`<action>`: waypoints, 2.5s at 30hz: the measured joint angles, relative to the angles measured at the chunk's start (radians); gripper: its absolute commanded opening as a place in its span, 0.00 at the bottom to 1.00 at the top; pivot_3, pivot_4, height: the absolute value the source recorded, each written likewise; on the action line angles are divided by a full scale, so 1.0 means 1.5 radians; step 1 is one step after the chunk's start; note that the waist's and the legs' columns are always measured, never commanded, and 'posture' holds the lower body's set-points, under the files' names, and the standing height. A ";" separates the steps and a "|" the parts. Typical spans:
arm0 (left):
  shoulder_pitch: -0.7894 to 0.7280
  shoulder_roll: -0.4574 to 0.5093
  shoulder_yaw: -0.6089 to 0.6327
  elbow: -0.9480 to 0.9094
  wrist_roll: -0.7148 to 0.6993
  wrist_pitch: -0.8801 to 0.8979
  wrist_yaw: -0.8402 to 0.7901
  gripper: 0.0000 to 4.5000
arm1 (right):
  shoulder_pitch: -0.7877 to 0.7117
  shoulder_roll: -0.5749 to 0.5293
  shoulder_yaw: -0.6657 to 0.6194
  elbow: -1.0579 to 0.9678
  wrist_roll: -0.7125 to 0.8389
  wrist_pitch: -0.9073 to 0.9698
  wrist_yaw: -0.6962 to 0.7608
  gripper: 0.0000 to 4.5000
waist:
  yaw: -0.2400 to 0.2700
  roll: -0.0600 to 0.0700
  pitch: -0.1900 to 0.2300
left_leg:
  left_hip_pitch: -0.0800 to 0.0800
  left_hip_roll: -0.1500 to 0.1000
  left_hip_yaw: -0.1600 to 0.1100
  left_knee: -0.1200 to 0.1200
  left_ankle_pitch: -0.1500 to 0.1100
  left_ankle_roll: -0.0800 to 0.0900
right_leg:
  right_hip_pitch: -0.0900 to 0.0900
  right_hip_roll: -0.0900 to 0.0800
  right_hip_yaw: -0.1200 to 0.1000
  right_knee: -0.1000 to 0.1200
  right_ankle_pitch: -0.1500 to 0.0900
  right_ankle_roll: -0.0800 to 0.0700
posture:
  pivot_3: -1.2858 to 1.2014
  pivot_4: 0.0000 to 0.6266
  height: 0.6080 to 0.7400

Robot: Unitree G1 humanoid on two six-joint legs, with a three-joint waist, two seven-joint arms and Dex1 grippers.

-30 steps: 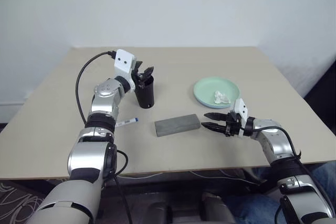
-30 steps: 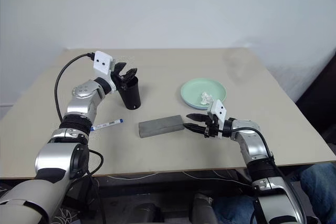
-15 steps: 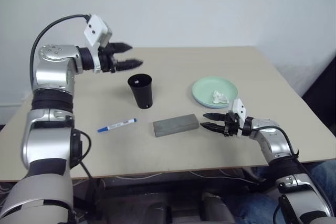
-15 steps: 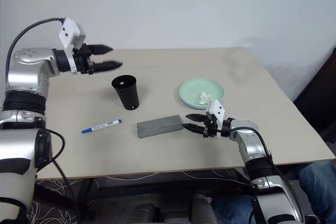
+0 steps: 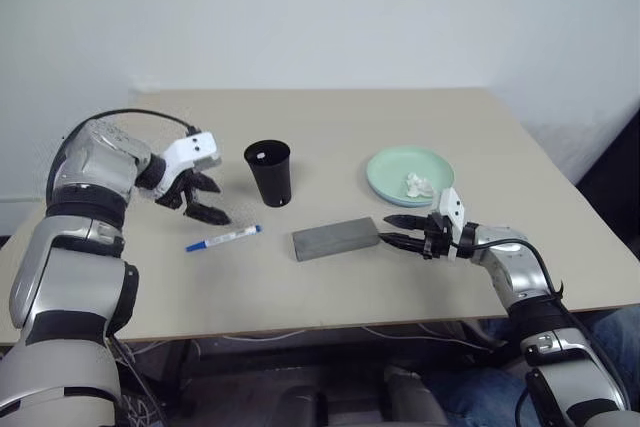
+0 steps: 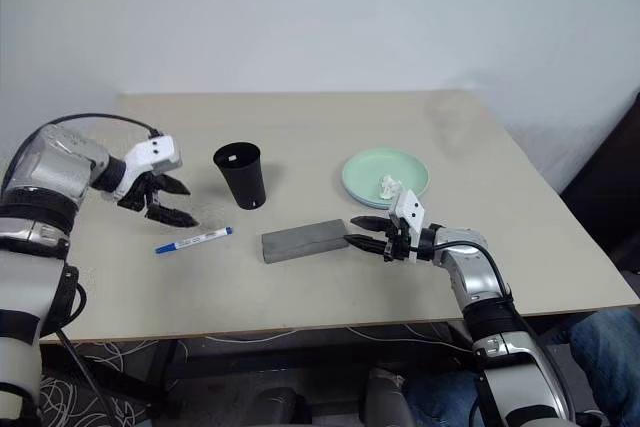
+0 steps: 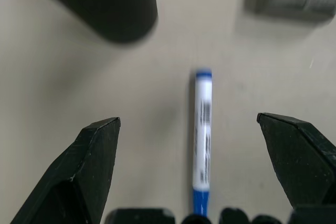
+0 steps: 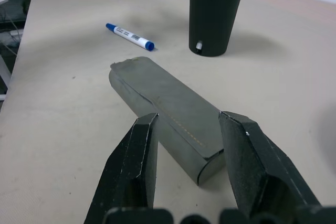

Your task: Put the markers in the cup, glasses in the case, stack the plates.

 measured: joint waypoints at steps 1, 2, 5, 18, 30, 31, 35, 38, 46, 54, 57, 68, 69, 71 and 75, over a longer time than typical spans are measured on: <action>0.000 -0.008 -0.009 0.018 0.015 -0.007 0.007 0.99 | 0.000 0.001 0.000 0.001 -0.001 -0.001 0.000 0.44 | 0.001 0.000 0.000 | 0.000 0.000 0.000 0.000 0.000 0.000 | 0.000 0.000 0.000 0.000 0.000 0.000 | 0.52 0.00 0.86; 0.000 -0.014 -0.014 0.031 0.024 -0.012 0.011 0.99 | -0.001 0.001 0.000 0.002 -0.002 -0.002 -0.001 0.44 | 0.001 0.000 0.000 | 0.000 0.000 0.000 0.000 0.000 0.000 | 0.000 0.000 0.000 0.000 0.000 0.000 | 0.52 0.00 0.86; -0.004 -0.030 -0.036 0.065 0.056 -0.035 0.024 0.99 | -0.001 0.002 0.000 0.002 -0.003 -0.003 -0.002 0.44 | 0.003 0.000 0.000 | -0.001 0.000 0.000 0.000 0.000 0.000 | 0.000 0.000 0.000 0.000 0.000 0.000 | 0.52 0.00 0.86; -0.018 -0.090 -0.062 0.143 0.133 -0.087 0.072 0.99 | 0.012 0.001 -0.005 -0.025 0.001 0.012 -0.005 0.44 | 0.003 -0.001 0.000 | -0.002 0.000 0.000 0.000 0.000 0.000 | -0.001 0.000 0.000 0.000 0.001 0.001 | 0.52 0.00 0.86; -0.018 -0.094 -0.065 0.149 0.152 -0.109 0.073 0.56 | 0.014 -0.003 -0.025 -0.068 0.036 0.056 0.002 0.44 | 0.003 -0.001 0.000 | -0.001 0.000 0.000 0.001 0.000 0.000 | -0.001 0.000 0.000 0.001 0.001 0.001 | 0.52 0.00 0.86; -0.018 -0.094 -0.065 0.149 0.152 -0.110 0.072 0.46 | 0.014 -0.003 -0.026 -0.068 0.036 0.057 0.002 0.44 | 0.003 -0.001 0.000 | -0.001 0.000 0.000 0.001 0.000 0.000 | -0.001 0.000 0.000 0.001 0.001 0.001 | 0.52 0.00 0.86; -0.018 -0.093 -0.065 0.151 0.153 -0.113 0.072 0.15 | 0.014 -0.003 -0.026 -0.068 0.036 0.058 0.002 0.44 | 0.003 -0.001 0.000 | -0.001 0.000 0.000 0.001 0.000 0.000 | -0.001 0.000 0.000 0.001 0.001 0.001 | 0.52 0.00 0.86; -0.018 -0.092 -0.064 0.151 0.152 -0.113 0.073 0.01 | 0.014 -0.002 -0.026 -0.068 0.036 0.058 0.002 0.44 | 0.003 -0.001 0.000 | -0.001 0.000 0.000 0.001 0.000 0.000 | -0.001 0.000 0.000 0.001 0.001 0.001 | 0.52 0.00 0.86; -0.018 -0.091 -0.019 0.127 0.108 -0.121 0.034 0.01 | 0.012 -0.002 -0.027 -0.071 0.037 0.060 0.002 0.44 | 0.003 -0.001 0.000 | -0.003 0.000 -0.001 0.001 0.000 0.000 | -0.002 -0.001 -0.001 0.000 0.001 0.001 | 0.52 0.00 0.86; 0.012 -0.135 0.177 -0.159 -0.138 0.020 -0.043 0.01 | 0.011 -0.003 -0.034 -0.081 0.042 0.063 0.000 0.44 | 0.002 -0.001 0.000 | -0.009 0.000 -0.001 0.004 -0.001 0.001 | -0.007 -0.001 0.000 0.001 0.002 0.000 | 0.52 0.00 0.86; 0.043 -0.162 0.240 -0.263 -0.208 0.064 0.022 0.01 | 0.009 -0.002 -0.034 -0.081 0.042 0.063 0.000 0.44 | -0.001 -0.001 0.000 | -0.008 0.000 0.000 0.004 -0.001 0.001 | -0.007 0.000 0.000 0.002 0.001 0.001 | 0.52 0.00 0.86; 0.089 -0.235 0.354 -0.214 -0.230 -0.095 0.433 0.01 | -0.022 0.005 -0.035 -0.082 0.046 0.059 -0.006 0.44 | 0.000 -0.001 0.000 | 0.001 0.000 0.000 0.003 0.001 0.000 | 0.002 -0.001 0.000 0.000 0.004 0.001 | 0.52 0.00 0.86; 0.104 -0.240 0.356 -0.199 -0.226 -0.123 0.462 0.01 | -0.022 0.005 -0.035 -0.082 0.046 0.059 -0.006 0.44 | 0.001 -0.001 0.000 | 0.001 0.000 0.000 0.003 0.001 -0.001 | 0.002 -0.001 0.000 0.000 0.004 0.001 | 0.52 0.00 0.86; 0.125 -0.256 0.358 -0.170 -0.226 -0.159 0.498 0.01 | -0.022 0.004 -0.035 -0.082 0.046 0.057 -0.006 0.44 | 0.003 -0.001 0.000 | 0.000 0.000 0.000 0.003 0.000 -0.002 | 0.001 -0.001 0.000 0.000 0.005 0.000 | 0.52 0.00 0.86; 0.136 -0.265 0.358 -0.132 -0.227 -0.206 0.540 0.01 | -0.022 0.004 -0.035 -0.082 0.046 0.056 -0.007 0.44 | 0.004 -0.001 0.000 | -0.001 0.000 0.000 0.003 0.000 -0.002 | 0.001 -0.001 -0.001 0.000 0.006 -0.002 | 0.52 0.00 0.86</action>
